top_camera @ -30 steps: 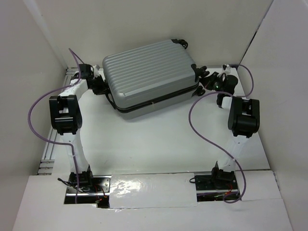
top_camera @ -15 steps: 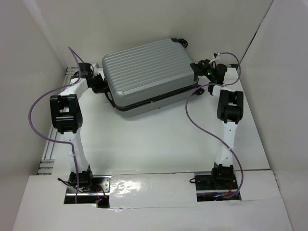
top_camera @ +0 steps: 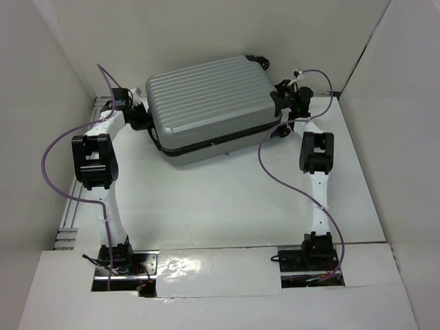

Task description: Pack the luggage

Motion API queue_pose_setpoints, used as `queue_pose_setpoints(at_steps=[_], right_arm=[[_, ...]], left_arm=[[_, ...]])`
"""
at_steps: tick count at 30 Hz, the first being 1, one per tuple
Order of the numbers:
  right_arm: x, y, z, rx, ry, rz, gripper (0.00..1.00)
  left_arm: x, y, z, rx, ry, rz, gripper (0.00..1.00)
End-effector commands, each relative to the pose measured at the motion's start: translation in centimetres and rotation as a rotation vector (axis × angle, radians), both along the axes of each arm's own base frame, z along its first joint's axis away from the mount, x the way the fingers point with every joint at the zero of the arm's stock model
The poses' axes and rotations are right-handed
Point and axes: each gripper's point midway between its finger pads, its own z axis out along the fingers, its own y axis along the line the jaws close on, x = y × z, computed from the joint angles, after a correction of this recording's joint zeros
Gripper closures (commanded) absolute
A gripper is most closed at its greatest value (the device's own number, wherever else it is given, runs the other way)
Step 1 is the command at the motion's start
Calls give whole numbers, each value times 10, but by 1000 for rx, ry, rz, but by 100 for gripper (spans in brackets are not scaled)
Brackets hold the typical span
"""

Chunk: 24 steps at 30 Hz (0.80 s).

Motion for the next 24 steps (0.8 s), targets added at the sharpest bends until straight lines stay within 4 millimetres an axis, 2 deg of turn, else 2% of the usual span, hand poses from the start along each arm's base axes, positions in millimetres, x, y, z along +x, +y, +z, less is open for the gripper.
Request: queue_pose_setpoints(at_steps=[1, 2, 3, 4, 5, 6, 7, 8, 9, 10, 11, 12, 13, 14, 15, 16, 17, 18, 19, 20, 22, 23, 24], right_arm=[[-29, 11, 50, -50, -78, -80, 100], [-37, 9, 56, -91, -105, -127, 100], [-62, 7, 55, -100, -74, -142, 100], [-74, 7, 59, -100, -75, -142, 100], [-85, 8, 68, -99, -111, -135, 100], [-105, 12, 46, -76, -36, -114, 100], [-120, 14, 72, -77, -86, -99, 100], [-130, 14, 78, -76, -102, -99, 100], [-147, 22, 56, -89, -40, -85, 100], [-161, 20, 77, -97, -69, -97, 100], [-174, 32, 75, -95, -46, -92, 100], [-191, 23, 47, -104, 27, -143, 100], [-207, 26, 65, -86, 10, -156, 100], [-220, 29, 64, -75, 28, -168, 100], [-236, 21, 41, -71, 92, -214, 100], [-244, 19, 43, -72, 101, -225, 100], [-256, 22, 49, -84, 120, -222, 100], [-261, 18, 46, -117, 134, -259, 100], [-272, 11, 34, -136, 176, -295, 100], [-282, 10, 45, -133, 164, -319, 100], [-293, -12, 29, -145, 216, -438, 100], [-296, -19, 34, -143, 211, -477, 100], [-294, -42, 32, -147, 232, -592, 100]], left_arm=[[14, 36, -25, 209, -69, -46, 100], [8, 30, -28, 225, -65, -79, 100], [8, 21, -17, 245, -86, -99, 100], [5, 15, -14, 254, -92, -120, 100], [-1, 10, -18, 260, -86, -139, 100], [-1, 7, -12, 262, -115, -169, 100], [-4, -2, -9, 252, -128, -189, 100], [-8, -3, -2, 254, -140, -187, 100], [-8, -9, 4, 248, -153, -201, 100], [-8, -9, 9, 250, -162, -200, 100], [-8, -9, 9, 250, -163, -200, 100], [-5, -11, 14, 238, -174, -197, 100], [-4, -11, 18, 238, -175, -197, 100], [1, -12, 28, 234, -195, -201, 100], [2, -12, 16, 223, -163, -198, 100], [7, -13, 14, 216, -163, -190, 100], [14, -12, 22, 217, -168, -190, 100], [18, -13, 20, 202, -157, -175, 100], [21, -14, 5, 190, -127, -184, 100], [25, -17, 4, 177, -125, -195, 100], [33, -22, 8, 146, -147, -211, 100], [32, -23, 2, 144, -135, -212, 100], [32, -23, 2, 144, -135, -212, 100]])
